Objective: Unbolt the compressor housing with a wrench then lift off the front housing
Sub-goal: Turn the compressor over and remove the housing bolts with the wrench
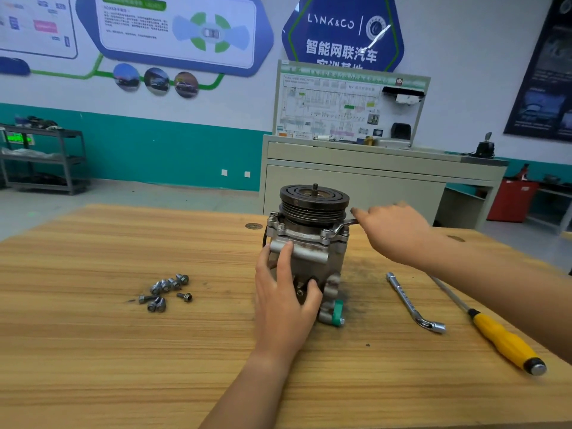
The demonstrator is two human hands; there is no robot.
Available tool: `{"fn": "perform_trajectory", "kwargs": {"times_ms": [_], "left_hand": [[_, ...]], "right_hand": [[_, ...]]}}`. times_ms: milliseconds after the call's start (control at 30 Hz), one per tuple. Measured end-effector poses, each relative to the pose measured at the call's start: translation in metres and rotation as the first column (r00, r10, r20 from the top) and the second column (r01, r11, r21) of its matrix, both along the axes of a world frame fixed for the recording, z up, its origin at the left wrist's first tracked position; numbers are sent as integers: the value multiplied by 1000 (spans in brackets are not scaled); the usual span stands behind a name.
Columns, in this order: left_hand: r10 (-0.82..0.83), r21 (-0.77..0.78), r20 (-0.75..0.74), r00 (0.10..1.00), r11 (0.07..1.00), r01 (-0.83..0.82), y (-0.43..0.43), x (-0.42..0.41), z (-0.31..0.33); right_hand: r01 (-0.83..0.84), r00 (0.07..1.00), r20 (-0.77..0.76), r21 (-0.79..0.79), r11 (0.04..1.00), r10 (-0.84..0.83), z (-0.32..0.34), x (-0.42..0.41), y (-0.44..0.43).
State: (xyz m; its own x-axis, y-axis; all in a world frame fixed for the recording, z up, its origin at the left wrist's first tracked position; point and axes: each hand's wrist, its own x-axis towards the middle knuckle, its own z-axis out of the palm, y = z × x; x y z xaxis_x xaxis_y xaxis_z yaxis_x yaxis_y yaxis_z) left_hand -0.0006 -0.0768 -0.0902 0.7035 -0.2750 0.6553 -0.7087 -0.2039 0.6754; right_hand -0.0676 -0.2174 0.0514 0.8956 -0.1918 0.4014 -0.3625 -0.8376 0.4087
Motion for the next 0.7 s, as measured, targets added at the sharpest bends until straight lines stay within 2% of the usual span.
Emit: {"fn": "perform_trajectory", "kwargs": {"times_ms": [133,167,333,500,567,700], "left_hand": [[-6,-29,-9,1000,1000,6,-3,2,-1],[-6,-30,-9,1000,1000,6,-3,2,-1],[-14,-38,-11,1000,999,14,-3,1,0],[-3,-38,-5,1000,999,3,-2,1,0],[7,-42,3,1000,999,-7,-2,1,0],[16,-39,-7,1000,999,-16,-3,1,0]], "right_hand": [[-175,952,292,297,939,85,-2,-39,0],[-192,948,307,324,926,89,-2,-49,4],[17,1000,2,292,956,-18,-7,-64,17],[78,996,-72,303,950,-58,-13,-45,30],[103,992,-91,241,965,-84,-10,-44,37],[108,977,-182,-21,994,-110,4,-47,61]]}}
